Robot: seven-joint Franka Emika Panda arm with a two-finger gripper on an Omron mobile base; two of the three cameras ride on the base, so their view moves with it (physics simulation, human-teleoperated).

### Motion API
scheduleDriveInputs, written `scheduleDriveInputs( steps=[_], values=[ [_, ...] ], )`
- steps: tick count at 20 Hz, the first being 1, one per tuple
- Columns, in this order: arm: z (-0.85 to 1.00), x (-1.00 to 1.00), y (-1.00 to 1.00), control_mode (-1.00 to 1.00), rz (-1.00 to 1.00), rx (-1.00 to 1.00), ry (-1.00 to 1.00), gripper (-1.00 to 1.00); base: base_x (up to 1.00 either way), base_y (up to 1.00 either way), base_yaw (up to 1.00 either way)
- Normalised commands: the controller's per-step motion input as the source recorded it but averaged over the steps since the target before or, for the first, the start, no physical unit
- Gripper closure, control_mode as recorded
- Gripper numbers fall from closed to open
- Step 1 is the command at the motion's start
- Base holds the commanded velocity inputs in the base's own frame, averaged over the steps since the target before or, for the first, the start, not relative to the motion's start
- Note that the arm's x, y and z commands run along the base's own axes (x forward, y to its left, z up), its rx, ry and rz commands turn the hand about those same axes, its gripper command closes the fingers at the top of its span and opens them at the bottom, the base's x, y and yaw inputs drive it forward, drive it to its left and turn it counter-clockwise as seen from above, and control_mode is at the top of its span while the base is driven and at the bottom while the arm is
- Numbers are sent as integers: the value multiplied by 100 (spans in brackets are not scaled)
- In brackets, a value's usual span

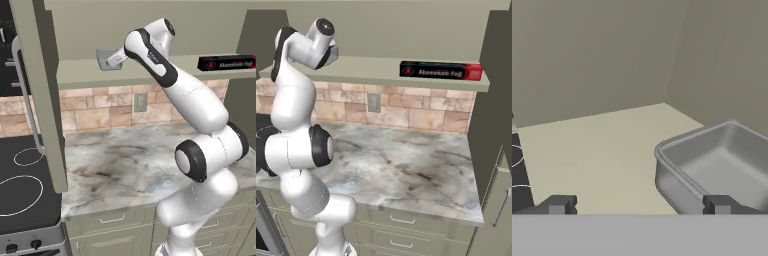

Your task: Retrieve the tupperware and aluminum foil from the cabinet and place them on the dining counter near the plate with steak and garlic to prepare for storing leftovers.

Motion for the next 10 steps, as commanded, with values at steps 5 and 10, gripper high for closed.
scheduleDriveInputs(
  steps=[5, 10],
  values=[
    [-4, 33, 0, -100, 6, -1, 0, -100, 0, 0, 0],
    [-16, 34, 0, -100, 6, -5, 0, -100, 0, 0, 0]
  ],
)
